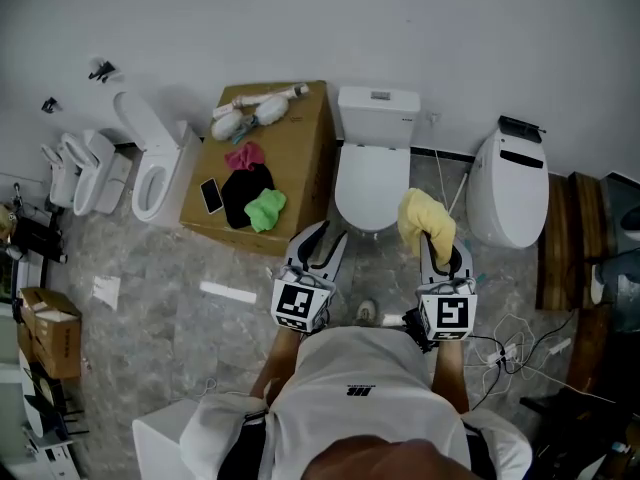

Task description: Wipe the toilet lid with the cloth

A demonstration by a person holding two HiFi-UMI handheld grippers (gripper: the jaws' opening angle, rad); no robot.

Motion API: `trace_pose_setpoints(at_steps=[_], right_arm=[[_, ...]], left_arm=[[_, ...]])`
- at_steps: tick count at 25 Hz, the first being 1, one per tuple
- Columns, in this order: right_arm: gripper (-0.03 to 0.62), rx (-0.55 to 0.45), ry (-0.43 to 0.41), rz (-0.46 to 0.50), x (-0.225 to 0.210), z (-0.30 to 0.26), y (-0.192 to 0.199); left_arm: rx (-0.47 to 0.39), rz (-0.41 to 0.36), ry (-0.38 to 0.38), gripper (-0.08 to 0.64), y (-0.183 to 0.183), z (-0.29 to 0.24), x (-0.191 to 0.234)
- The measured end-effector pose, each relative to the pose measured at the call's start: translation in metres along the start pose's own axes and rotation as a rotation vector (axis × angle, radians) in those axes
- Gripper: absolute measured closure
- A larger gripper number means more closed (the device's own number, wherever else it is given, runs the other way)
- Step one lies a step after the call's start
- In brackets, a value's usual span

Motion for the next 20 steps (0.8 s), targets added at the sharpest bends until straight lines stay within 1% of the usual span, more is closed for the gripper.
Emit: trace_pose_setpoints(at_steps=[11, 20], right_arm=[[0.486, 0.002, -0.032, -0.001, -0.023, -0.053, 0.005], [0.486, 0.018, -0.008, 0.002, -0.034, -0.112, 0.007]], left_arm=[[-0.009, 0.003, -0.006, 0.405, 0.001, -0.047, 0.020], [-0.017, -0.003, 0.021, 0.405, 0.006, -0.100, 0.062]])
Point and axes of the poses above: the fingertips, and each gripper's own axes: z backward along the fingers, x to its left, y out of its underside, the point moved 9 cm from there along z, backward along the fingers, and after that the axes turned 1 degree about x, right-handed, at the moved point
